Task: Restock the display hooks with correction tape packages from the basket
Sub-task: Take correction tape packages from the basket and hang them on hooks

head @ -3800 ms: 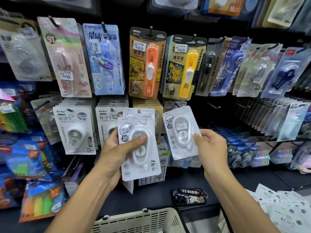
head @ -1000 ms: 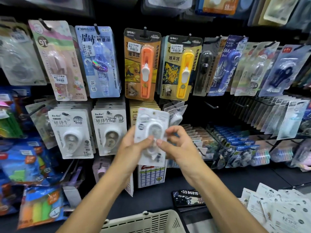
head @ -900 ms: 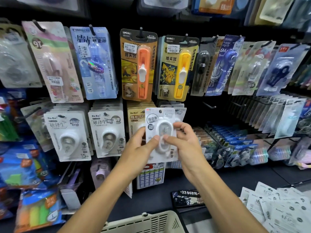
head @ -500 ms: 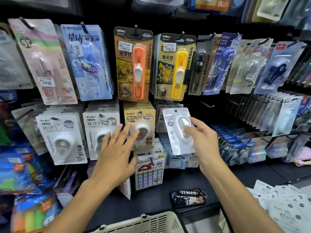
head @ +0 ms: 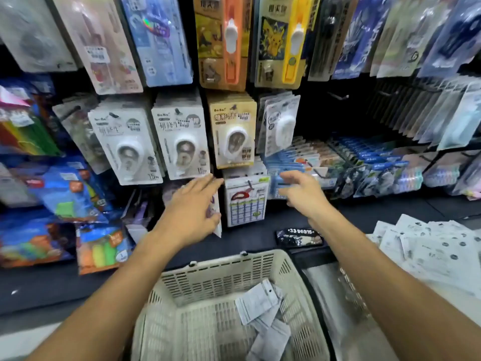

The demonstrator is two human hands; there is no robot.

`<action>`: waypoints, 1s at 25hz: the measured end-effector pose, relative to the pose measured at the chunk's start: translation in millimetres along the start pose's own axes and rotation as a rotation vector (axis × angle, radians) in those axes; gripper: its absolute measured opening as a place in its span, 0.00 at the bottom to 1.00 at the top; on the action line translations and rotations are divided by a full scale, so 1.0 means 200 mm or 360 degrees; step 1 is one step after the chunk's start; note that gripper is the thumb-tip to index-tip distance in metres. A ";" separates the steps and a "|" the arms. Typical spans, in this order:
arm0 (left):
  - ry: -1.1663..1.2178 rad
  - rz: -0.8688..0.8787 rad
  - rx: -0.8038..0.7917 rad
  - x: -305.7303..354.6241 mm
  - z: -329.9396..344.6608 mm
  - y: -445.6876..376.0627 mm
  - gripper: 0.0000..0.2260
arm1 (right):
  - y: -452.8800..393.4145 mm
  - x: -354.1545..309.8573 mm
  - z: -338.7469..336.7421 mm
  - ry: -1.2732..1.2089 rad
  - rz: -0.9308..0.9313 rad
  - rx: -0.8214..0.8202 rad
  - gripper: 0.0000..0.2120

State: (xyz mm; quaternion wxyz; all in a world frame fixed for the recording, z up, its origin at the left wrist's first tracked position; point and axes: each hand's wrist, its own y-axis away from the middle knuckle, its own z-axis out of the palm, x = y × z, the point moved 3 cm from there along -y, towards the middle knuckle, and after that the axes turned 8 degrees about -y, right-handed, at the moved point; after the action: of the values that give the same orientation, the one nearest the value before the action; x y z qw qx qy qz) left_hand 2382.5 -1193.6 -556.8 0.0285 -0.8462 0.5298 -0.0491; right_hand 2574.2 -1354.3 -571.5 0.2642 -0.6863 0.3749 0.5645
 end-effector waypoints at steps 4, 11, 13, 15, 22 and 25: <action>0.0044 0.0099 -0.0517 0.05 0.26 0.26 0.35 | 0.31 0.39 0.19 0.0798 -0.0005 -0.0585 0.12; 0.0229 0.0101 -0.1040 0.19 0.85 0.52 0.32 | 0.59 1.26 0.23 0.0861 0.0982 -0.0697 0.18; 0.0324 -0.0037 -0.1155 0.19 1.05 0.52 0.31 | 0.57 1.47 0.23 0.0539 0.1125 -0.0218 0.23; 0.0437 -0.0203 -0.1196 0.21 1.23 0.48 0.29 | 0.53 1.64 0.25 0.0172 0.1270 0.0170 0.29; 0.0592 -0.0456 -0.1235 0.27 1.68 0.33 0.25 | 0.27 1.97 0.39 -0.0390 0.1566 0.0549 0.38; 0.0667 -0.0522 -0.1216 0.28 1.77 0.26 0.25 | 0.24 2.00 0.37 -0.0383 0.1524 0.0801 0.30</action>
State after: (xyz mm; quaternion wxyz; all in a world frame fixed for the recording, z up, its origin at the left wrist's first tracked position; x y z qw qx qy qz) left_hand 2399.7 -1267.3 -910.0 -0.4011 -0.8404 0.3636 -0.0243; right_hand 2525.3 -1411.2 -974.4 0.1748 -0.2855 0.7355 0.5891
